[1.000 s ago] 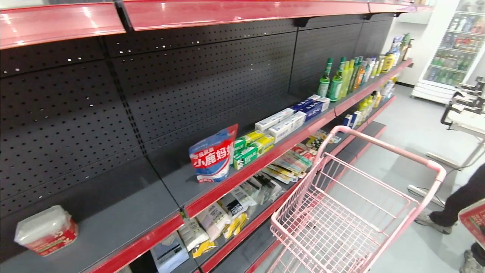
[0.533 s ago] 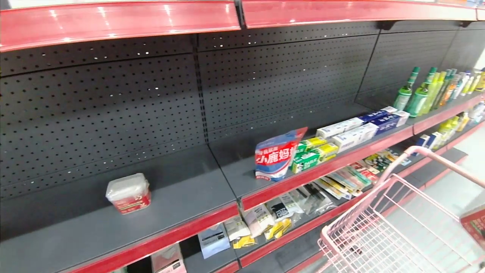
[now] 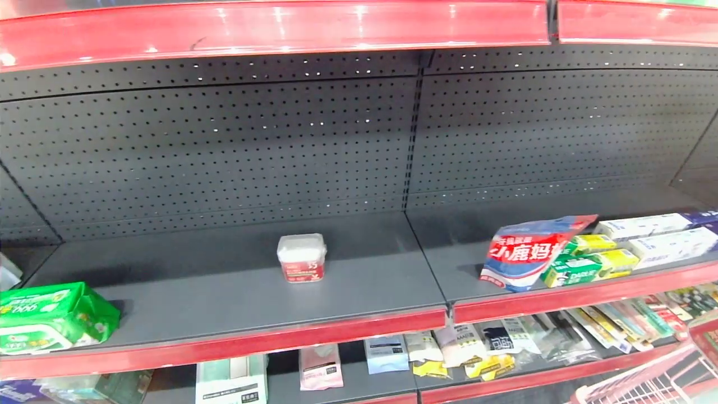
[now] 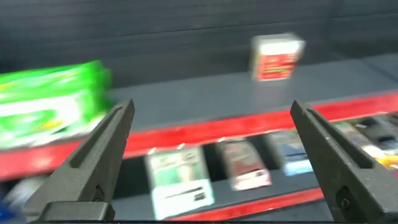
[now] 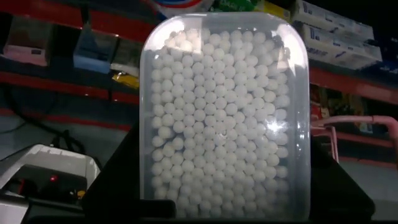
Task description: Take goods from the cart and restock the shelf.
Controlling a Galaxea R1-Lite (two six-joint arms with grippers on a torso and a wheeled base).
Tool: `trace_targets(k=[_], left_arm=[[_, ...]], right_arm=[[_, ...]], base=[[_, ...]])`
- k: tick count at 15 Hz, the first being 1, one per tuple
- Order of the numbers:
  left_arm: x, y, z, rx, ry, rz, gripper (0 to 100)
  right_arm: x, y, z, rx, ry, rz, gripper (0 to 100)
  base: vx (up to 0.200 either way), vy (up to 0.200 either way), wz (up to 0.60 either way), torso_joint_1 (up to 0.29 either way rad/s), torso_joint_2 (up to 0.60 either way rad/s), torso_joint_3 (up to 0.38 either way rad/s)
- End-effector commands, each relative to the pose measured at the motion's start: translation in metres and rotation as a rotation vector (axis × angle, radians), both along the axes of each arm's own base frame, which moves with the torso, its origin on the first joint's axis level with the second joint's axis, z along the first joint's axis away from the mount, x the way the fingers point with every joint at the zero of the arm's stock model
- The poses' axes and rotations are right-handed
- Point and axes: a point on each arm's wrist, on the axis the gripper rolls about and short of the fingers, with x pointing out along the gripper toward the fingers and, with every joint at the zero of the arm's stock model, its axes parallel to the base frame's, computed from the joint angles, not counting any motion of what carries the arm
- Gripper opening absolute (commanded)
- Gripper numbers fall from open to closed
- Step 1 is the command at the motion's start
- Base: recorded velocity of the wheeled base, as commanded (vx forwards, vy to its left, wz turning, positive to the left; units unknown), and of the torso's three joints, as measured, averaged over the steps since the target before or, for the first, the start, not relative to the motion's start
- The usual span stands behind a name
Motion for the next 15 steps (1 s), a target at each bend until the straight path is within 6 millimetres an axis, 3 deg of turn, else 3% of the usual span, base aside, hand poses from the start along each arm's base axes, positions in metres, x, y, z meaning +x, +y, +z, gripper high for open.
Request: trace_targets(k=[1, 4, 12, 13, 14, 15], left_arm=[[0.0, 0.0, 0.0, 0.0, 0.0, 0.0, 100], [0.0, 0.0, 0.0, 0.0, 0.002, 0.0, 100], [0.004, 0.0, 0.001, 0.027, 0.05, -0.027, 100], [0.003, 0.0, 0.008, 0.03, 0.036, -0.019, 100], [0.005, 0.0, 0.034, 0.028, 0.024, -0.006, 100], [0.027, 0.001, 0.082, -0.063, 0.087, 0.019, 100]], right_arm=[[-0.013, -0.001, -0.003, 0.002, -0.042, -0.009, 0], [-0.036, -0.002, -0.008, 0.01, -0.126, -0.004, 0], [-0.095, -0.006, -0.068, 0.082, -0.391, 0.028, 0], [-0.096, -0.006, -0.068, 0.091, -0.397, 0.019, 0], [-0.095, -0.006, -0.067, 0.103, -0.399, 0.014, 0], [-0.095, -0.006, -0.069, 0.124, -0.393, 0.005, 0]], base=[[0.0, 0.0, 0.0, 0.0, 0.0, 0.0], [0.0, 0.0, 0.0, 0.0, 0.0, 0.0], [0.0, 0.0, 0.0, 0.0, 0.0, 0.0], [0.0, 0.0, 0.0, 0.0, 0.0, 0.0], [0.0, 0.0, 0.0, 0.0, 0.0, 0.0], [0.0, 0.0, 0.0, 0.0, 0.0, 0.0]])
